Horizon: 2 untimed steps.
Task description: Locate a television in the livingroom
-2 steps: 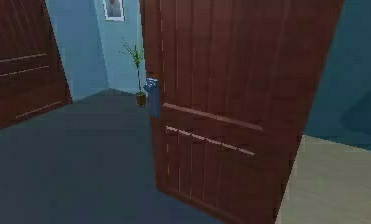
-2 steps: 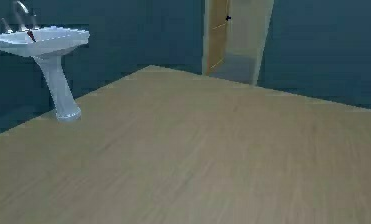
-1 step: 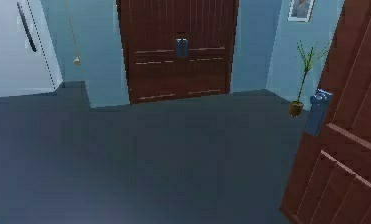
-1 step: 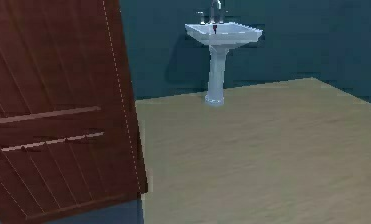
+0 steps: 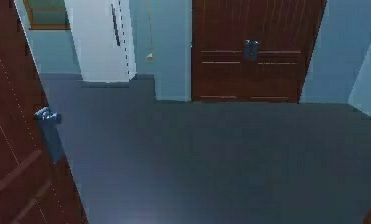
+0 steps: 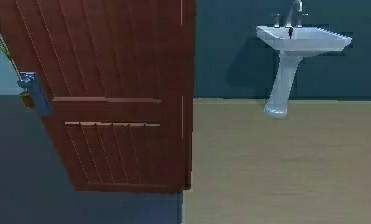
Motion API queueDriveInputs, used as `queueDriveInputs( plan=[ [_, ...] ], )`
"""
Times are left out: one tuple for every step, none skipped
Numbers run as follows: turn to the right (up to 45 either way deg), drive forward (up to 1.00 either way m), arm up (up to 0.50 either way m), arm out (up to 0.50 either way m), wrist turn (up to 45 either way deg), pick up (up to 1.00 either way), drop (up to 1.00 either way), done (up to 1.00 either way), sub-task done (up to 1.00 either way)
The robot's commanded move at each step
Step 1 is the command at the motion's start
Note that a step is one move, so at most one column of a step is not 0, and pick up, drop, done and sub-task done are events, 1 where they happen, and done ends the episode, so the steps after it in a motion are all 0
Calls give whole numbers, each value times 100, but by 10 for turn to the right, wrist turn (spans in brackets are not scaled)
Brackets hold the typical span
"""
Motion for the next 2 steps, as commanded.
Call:
queueDriveInputs(
  plan=[
    [0,100,0,0,0,0,0,0,0],
    [-120,0,0,0,0,0,0,0,0]
  ],
)
